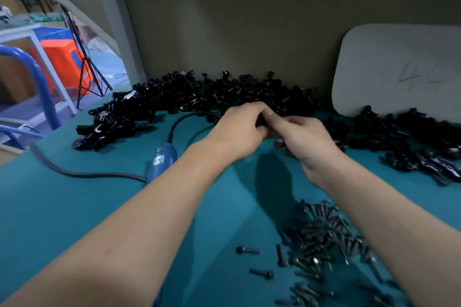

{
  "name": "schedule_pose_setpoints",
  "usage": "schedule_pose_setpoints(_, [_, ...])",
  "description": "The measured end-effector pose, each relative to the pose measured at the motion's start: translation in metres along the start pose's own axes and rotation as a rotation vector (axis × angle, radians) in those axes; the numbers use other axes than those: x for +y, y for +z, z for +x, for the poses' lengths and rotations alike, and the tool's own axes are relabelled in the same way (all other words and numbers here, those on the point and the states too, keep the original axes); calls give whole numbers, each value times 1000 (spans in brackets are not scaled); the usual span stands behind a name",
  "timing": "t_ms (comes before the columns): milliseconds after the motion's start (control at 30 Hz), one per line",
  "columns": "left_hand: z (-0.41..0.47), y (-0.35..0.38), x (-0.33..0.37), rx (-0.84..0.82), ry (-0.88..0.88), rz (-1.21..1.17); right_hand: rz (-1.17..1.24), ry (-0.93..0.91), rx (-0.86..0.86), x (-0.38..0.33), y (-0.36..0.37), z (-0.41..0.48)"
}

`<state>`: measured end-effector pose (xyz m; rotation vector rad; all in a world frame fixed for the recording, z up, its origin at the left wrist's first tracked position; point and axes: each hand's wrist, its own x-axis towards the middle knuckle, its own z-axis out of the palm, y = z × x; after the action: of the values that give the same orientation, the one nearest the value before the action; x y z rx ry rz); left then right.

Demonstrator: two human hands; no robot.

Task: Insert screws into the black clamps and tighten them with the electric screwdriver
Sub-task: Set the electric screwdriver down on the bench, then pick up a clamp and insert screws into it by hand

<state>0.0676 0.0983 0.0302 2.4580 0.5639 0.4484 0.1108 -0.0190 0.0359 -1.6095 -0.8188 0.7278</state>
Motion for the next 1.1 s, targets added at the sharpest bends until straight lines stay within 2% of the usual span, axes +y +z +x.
schedule_pose_setpoints(33, [-18, -5, 7, 43, 44, -17, 41, 85, 179, 1, -26, -9])
schedule_pose_setpoints(67, [-36, -9, 14, 85, 57, -31, -37, 106, 274, 2, -29, -12])
schedule_pose_setpoints(167, [-86, -10, 34, 177, 42, -161, -90, 119, 185, -1, -29, -52])
schedule_pose_setpoints(267, [-136, 1, 54, 273, -36, -362, -95, 140, 178, -4, -36, -102])
schedule_pose_setpoints(333, [-169, 11, 65, 235, -79, -468, -263, 174, 266, 0, -51, -136])
schedule_pose_setpoints(433, [-207, 30, 83, -23, -85, -524, -636, 245, 390, 12, -75, -187])
schedule_pose_setpoints(500, [-225, 42, 91, -129, -86, -480, -731, 349, 345, 19, -87, -220])
schedule_pose_setpoints(633, [-244, 61, 92, -94, -132, -453, -859, 507, 119, 27, -90, -267])
schedule_pose_setpoints(700, [-249, 70, 92, -39, -129, -442, -873, 491, 63, 30, -82, -275])
schedule_pose_setpoints(767, [-251, 76, 94, 35, -114, -406, -875, 451, 80, 35, -77, -277])
schedule_pose_setpoints(933, [-256, 82, 97, 77, 14, -244, -782, 341, 288, 38, -87, -265])
schedule_pose_setpoints(967, [-257, 83, 97, 72, 27, -218, -801, 316, 284, 36, -89, -262])
schedule_pose_setpoints(1100, [-255, 87, 97, 107, 57, -210, -869, 327, -15, 35, -86, -255])
